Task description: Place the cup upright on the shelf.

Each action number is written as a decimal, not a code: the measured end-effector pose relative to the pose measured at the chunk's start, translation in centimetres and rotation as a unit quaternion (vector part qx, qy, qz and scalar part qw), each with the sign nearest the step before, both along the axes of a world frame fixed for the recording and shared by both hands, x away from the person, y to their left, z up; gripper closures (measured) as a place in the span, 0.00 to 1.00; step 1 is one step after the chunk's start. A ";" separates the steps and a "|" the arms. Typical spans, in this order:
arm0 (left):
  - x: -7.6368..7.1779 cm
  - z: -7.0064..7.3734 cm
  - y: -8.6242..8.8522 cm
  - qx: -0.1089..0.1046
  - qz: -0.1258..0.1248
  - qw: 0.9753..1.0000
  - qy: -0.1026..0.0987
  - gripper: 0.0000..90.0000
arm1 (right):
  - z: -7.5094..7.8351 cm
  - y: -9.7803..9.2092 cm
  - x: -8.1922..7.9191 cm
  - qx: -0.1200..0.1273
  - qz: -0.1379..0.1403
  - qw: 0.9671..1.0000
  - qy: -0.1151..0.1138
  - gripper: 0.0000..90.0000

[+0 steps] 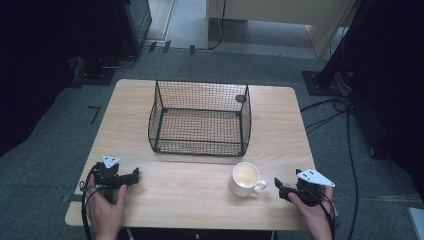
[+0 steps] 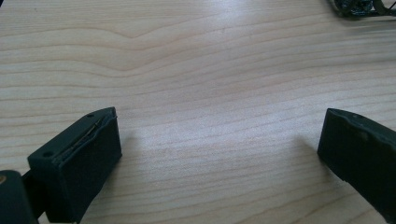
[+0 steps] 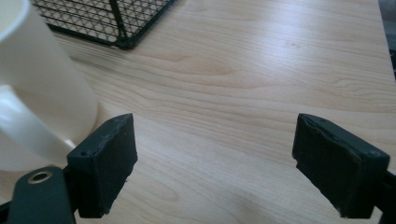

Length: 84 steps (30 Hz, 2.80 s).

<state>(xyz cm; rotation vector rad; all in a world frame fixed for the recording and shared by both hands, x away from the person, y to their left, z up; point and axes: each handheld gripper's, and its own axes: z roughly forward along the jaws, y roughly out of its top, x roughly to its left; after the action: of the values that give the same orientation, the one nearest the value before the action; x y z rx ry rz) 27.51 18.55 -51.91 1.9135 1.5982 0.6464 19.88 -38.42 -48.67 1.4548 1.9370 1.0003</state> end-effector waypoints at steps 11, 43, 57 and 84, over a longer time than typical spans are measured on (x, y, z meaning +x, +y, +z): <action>0.0 0.0 0.0 0.000 0.000 1.000 0.000 0.00 | 1.0 1.3 -0.6 0.018 0.056 0.998 -0.009 0.19; 0.0 0.0 0.0 0.000 0.000 1.000 0.000 0.00 | 0.6 3.3 -0.9 0.063 0.152 0.986 -0.002 0.54; 0.0 0.0 0.0 0.000 0.000 1.000 0.000 0.00 | -0.2 4.1 -0.8 0.053 0.176 0.983 0.005 0.76; 0.0 0.0 0.0 0.000 0.000 1.000 0.000 0.00 | -0.7 7.7 -1.1 0.020 0.200 0.980 0.001 0.89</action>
<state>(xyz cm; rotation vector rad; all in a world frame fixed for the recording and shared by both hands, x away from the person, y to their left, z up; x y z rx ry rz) 27.51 18.55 -51.92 1.9130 1.5982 0.6465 18.79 -30.72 -49.39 1.1049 2.2766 1.2135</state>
